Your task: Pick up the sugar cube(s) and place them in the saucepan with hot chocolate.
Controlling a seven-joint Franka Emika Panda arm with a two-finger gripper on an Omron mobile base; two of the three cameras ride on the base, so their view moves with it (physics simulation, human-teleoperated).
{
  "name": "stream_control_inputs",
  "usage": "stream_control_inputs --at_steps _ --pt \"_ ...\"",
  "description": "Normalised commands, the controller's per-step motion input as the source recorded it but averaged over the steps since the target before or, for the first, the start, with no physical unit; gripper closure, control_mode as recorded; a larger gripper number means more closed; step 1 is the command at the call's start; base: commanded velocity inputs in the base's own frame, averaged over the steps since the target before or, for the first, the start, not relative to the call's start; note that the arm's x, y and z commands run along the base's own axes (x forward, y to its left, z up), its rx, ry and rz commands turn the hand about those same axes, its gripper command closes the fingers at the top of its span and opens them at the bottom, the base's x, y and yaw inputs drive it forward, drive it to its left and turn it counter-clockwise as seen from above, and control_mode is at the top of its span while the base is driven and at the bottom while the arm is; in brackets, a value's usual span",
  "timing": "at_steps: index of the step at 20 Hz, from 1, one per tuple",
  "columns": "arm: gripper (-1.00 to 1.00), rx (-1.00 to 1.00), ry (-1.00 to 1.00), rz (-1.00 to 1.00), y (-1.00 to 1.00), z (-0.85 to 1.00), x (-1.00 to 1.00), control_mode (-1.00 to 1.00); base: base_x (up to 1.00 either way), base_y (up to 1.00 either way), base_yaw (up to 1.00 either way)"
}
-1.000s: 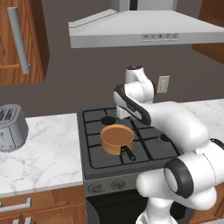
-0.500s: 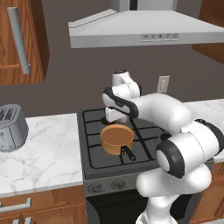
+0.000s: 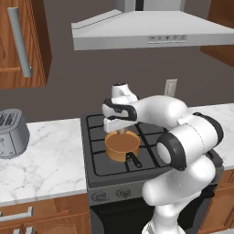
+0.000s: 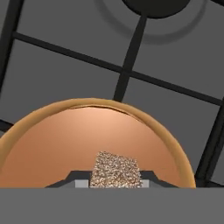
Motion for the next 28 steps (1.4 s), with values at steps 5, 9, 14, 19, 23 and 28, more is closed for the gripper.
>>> stream_control_inputs --at_steps 5,9,14,19,23,28 --pt "1.00 0.05 0.00 0.00 0.19 -0.45 0.00 -1.00 0.00 0.00 0.00" --pt "1.00 0.01 0.00 -0.01 0.03 -0.37 0.05 -1.00 0.00 0.00 0.00" --pt "1.00 0.01 0.00 0.00 0.00 -0.17 0.01 -1.00 0.00 0.00 0.00" --pt "1.00 0.02 0.00 0.00 0.00 -0.26 0.02 -1.00 0.00 0.00 0.00" --pt "1.00 0.00 0.00 0.00 0.00 -0.09 0.00 -1.00 0.00 0.00 0.00" --pt "-1.00 0.00 0.00 0.00 0.00 0.00 -0.08 -1.00 0.00 0.00 0.00"
